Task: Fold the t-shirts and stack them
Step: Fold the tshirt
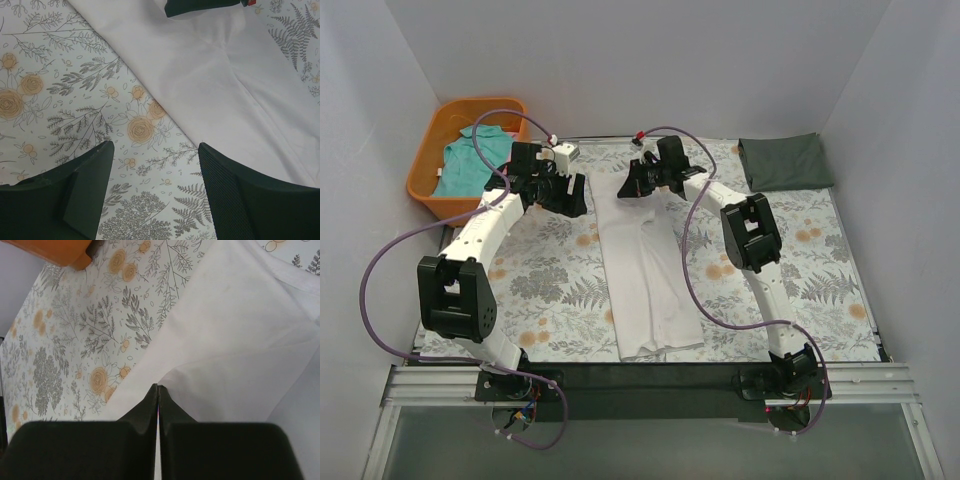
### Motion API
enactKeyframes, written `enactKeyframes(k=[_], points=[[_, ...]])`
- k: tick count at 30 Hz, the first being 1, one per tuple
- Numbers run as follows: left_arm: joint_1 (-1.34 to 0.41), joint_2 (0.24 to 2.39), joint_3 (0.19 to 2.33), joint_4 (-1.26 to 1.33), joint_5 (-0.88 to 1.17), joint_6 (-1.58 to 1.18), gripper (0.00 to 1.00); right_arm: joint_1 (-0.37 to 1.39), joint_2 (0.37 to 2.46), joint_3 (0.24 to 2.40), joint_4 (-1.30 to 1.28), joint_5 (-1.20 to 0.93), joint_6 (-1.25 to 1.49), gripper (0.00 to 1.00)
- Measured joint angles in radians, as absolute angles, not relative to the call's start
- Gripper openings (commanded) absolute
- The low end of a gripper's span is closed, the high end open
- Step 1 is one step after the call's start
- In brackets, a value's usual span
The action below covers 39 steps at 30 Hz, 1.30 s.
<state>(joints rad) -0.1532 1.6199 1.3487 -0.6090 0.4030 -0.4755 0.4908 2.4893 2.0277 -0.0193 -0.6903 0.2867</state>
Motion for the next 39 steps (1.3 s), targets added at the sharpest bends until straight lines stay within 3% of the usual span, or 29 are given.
enactKeyframes(k=[9,14,20,24,26,30,35,39], points=[[-0.153,1.62,1.347,-0.624,0.409,-0.481,0.64,0.493,2.542,2.013,0.003,-0.685,0.311,0.01],[-0.152,1.62,1.347,-0.624,0.43,-0.496,0.64,0.493,2.543,1.995,0.006,-0.714,0.319,0.3],[-0.152,1.644,1.373,-0.598,0.512,-0.561,0.58,0.467,2.461,1.914,-0.022,-0.817,0.317,0.57],[-0.152,1.732,1.446,-0.531,0.626,-0.652,0.5,0.412,2.326,1.861,-0.052,-0.9,0.295,0.53],[-0.152,1.806,1.5,-0.487,0.678,-0.709,0.41,0.377,2.249,1.833,-0.06,-0.922,0.277,0.45],[-0.16,1.977,1.62,-0.416,0.76,-0.804,0.35,0.318,2.154,1.803,-0.09,-0.931,0.21,0.37],[-0.186,2.187,1.748,-0.355,0.82,-0.901,0.3,0.297,2.167,1.766,-0.17,-0.92,0.136,0.24],[-0.2,2.307,1.798,-0.331,0.831,-0.935,0.26,0.3,2.22,1.748,-0.257,-0.903,0.08,0.22]])
